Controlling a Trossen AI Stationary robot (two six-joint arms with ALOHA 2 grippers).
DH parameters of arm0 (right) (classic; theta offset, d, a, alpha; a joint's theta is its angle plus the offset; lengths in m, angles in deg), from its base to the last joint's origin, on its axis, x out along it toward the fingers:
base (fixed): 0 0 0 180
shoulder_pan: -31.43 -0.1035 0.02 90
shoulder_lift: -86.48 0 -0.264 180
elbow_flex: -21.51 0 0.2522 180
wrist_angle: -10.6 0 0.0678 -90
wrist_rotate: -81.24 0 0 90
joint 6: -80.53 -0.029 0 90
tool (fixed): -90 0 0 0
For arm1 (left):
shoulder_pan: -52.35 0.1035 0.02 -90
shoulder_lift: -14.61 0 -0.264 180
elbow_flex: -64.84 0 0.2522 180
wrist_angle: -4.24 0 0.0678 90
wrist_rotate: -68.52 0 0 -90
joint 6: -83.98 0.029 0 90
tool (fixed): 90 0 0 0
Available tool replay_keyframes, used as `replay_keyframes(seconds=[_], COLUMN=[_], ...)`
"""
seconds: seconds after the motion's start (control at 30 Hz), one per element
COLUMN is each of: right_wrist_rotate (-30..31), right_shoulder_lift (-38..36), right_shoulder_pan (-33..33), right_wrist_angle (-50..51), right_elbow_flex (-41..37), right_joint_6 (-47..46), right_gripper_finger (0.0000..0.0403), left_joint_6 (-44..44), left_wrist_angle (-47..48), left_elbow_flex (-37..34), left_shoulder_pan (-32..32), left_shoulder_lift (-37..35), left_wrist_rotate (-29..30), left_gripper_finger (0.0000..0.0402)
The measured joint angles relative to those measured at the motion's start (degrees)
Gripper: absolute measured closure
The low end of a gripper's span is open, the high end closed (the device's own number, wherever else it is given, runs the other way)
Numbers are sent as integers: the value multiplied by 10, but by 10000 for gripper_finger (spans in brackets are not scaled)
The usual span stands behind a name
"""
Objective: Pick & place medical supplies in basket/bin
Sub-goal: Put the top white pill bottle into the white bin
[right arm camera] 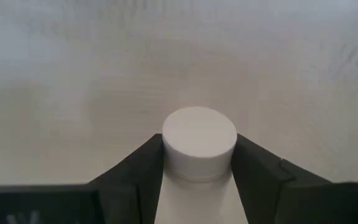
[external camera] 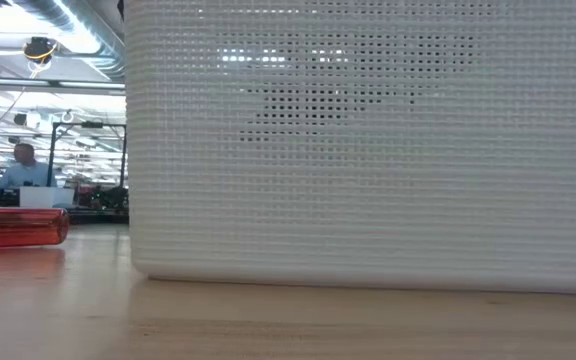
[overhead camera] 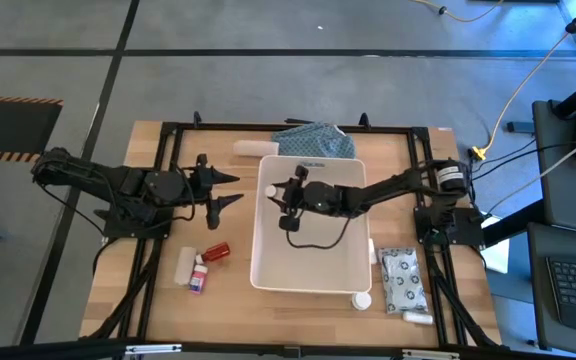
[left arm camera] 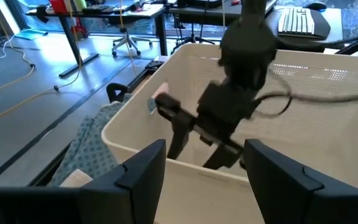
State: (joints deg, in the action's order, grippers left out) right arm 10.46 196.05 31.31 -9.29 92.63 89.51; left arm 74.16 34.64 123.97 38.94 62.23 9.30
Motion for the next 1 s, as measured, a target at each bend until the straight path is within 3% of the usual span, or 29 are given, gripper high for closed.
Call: replay_keyframes(seconds=[0.67,1.0], right_wrist_rotate=[0,0], right_shoulder_lift=[29,29], right_shoulder_pan=[0,0], right_wrist_angle=[17,18], right_elbow_flex=[-1,-1], right_joint_6=[2,2], right_gripper_finger=[235,196], left_joint_6=[-1,-1], left_wrist_angle=[0,0], left_elbow_flex=[0,0], left_shoulder_pan=[0,0], left_shoulder_lift=[0,0], left_wrist_rotate=[0,0], left_gripper_finger=[192,192])
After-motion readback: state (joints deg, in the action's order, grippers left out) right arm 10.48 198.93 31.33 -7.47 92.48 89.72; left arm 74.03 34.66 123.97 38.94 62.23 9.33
